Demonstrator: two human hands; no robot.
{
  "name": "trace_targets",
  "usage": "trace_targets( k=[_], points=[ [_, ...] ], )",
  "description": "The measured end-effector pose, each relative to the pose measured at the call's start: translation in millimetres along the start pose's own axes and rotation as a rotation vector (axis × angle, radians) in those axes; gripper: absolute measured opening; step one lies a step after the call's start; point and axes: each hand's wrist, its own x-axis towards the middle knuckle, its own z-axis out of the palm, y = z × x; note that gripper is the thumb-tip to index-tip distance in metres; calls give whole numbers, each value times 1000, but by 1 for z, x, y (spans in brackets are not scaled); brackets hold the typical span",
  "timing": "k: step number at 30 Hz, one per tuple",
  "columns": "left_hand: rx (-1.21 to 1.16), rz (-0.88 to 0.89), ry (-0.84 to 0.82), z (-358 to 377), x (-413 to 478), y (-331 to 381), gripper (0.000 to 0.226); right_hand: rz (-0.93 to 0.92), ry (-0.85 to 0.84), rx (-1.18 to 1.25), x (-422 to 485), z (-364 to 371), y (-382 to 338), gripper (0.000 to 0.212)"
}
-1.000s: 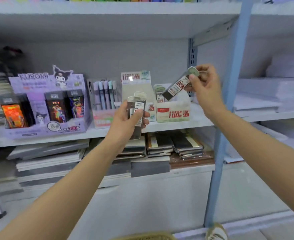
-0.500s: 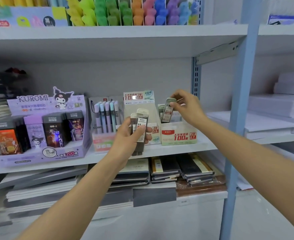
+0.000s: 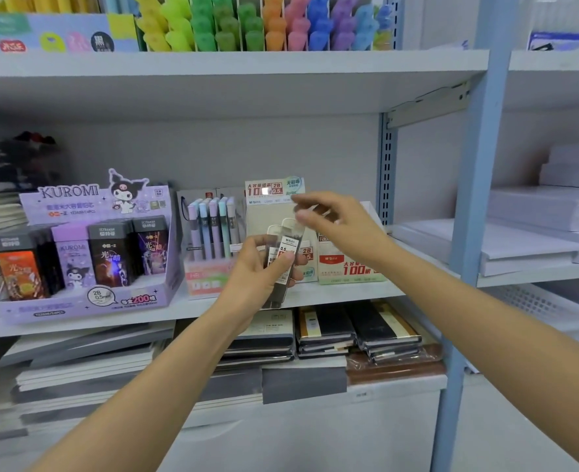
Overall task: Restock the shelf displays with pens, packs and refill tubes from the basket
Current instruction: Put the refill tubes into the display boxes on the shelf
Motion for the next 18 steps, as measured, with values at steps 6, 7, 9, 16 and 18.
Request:
trace_targets(
  k=[6, 7, 9, 16, 18],
  points=[
    [115, 69, -34, -3, -5, 1, 48, 15, -205, 164, -8, 10, -11, 20],
    [213, 131, 2, -6, -6, 1, 48, 13, -178, 160, -6, 7, -12, 18],
    [513, 338, 174, -17, -7, -2, 40, 47, -54, 145, 0, 0, -10, 12],
    [1447, 471, 284, -55, -15, -26, 66, 152, 389, 135, 38, 0, -11, 18],
    [1526, 444, 248, -59, -12, -32, 74, 158, 387, 116, 46, 12, -10, 19]
  ],
)
